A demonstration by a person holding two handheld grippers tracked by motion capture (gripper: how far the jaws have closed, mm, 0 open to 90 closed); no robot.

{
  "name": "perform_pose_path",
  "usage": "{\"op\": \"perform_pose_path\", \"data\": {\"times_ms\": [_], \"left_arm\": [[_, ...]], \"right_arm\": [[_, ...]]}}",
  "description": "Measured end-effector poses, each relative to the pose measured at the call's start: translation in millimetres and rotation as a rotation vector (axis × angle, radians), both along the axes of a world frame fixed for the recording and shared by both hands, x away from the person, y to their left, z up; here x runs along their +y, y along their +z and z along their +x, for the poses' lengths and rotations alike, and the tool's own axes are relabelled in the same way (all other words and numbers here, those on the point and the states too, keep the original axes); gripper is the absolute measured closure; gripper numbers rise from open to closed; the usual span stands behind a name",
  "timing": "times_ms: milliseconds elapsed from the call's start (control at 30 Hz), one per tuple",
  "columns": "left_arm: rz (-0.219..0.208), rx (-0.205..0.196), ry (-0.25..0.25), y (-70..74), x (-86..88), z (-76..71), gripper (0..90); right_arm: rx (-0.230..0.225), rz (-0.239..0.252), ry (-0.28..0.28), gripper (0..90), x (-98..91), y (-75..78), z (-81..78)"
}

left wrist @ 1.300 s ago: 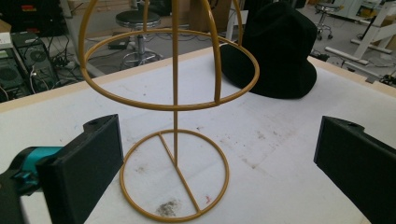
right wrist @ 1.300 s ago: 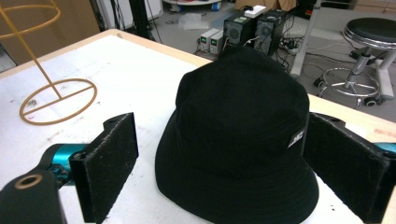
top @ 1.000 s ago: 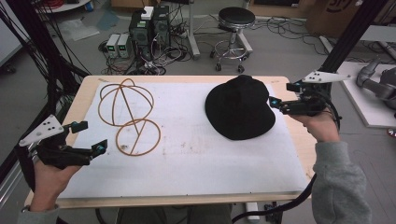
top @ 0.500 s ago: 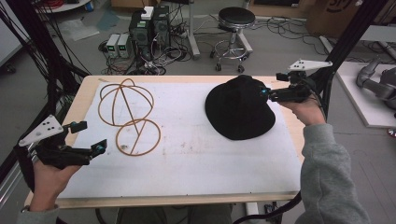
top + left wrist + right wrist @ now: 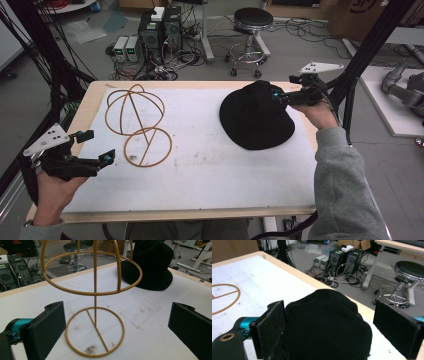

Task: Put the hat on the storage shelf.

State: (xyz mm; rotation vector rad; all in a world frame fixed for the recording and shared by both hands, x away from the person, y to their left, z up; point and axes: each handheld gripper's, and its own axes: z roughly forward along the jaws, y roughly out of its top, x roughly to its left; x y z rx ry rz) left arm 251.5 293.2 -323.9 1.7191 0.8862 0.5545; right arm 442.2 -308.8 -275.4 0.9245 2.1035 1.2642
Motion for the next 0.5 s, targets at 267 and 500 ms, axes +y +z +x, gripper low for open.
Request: {"op": "perform_pose_path", "data": {"times_ms": [267, 500], "left_arm": [[0.002, 0.003, 0.002, -1.6, 0.9, 0.7, 1.8], [0.005, 0.000, 0.003, -2.3, 0.0, 0.9, 1.7]], "right_arm": [[0.014, -0.003, -0.018, 10.7, 4.2, -9.7, 15.0], [0.017, 0.023, -0.033, 10.7, 6.1, -15.7, 25.2]]}}
